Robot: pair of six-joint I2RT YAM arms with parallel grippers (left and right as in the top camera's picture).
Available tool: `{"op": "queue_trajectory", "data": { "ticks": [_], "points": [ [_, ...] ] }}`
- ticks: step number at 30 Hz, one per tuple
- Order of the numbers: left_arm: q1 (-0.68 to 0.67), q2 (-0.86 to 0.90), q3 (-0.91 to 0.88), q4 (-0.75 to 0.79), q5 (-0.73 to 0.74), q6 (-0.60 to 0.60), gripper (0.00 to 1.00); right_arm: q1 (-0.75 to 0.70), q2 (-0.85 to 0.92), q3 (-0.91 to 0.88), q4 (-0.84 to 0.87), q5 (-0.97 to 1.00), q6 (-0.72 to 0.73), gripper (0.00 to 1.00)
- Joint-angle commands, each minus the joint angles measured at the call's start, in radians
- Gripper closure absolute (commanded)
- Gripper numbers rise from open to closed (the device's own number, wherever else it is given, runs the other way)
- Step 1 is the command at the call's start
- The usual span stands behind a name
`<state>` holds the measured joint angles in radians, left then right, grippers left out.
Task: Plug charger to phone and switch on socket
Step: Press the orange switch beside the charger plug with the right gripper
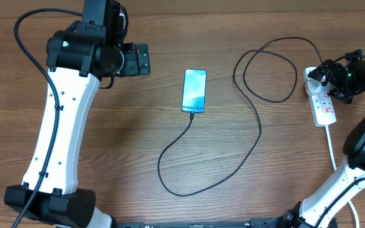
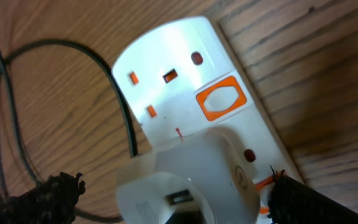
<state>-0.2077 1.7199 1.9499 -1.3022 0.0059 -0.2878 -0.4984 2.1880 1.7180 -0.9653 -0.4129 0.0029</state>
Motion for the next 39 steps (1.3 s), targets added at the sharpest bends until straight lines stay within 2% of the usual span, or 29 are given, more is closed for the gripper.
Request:
{"op": "queue_trajectory", "data": {
  "ticks": [1,17,39],
  "points": [
    [-0.005,0.008,0.000,0.000,-0.014,0.011,0.00,0.024,0.044,-0.011,-0.009,-0.025,-0.003,0.00],
    [-0.005,0.008,0.000,0.000,-0.013,0.011,0.00,0.055,0.061,-0.011,-0.069,-0.039,0.019,0.00],
    [-0.005,0.008,0.000,0.000,-0.013,0.011,0.00,0.056,0.064,-0.077,-0.054,-0.142,-0.008,0.00]
  ]
}}
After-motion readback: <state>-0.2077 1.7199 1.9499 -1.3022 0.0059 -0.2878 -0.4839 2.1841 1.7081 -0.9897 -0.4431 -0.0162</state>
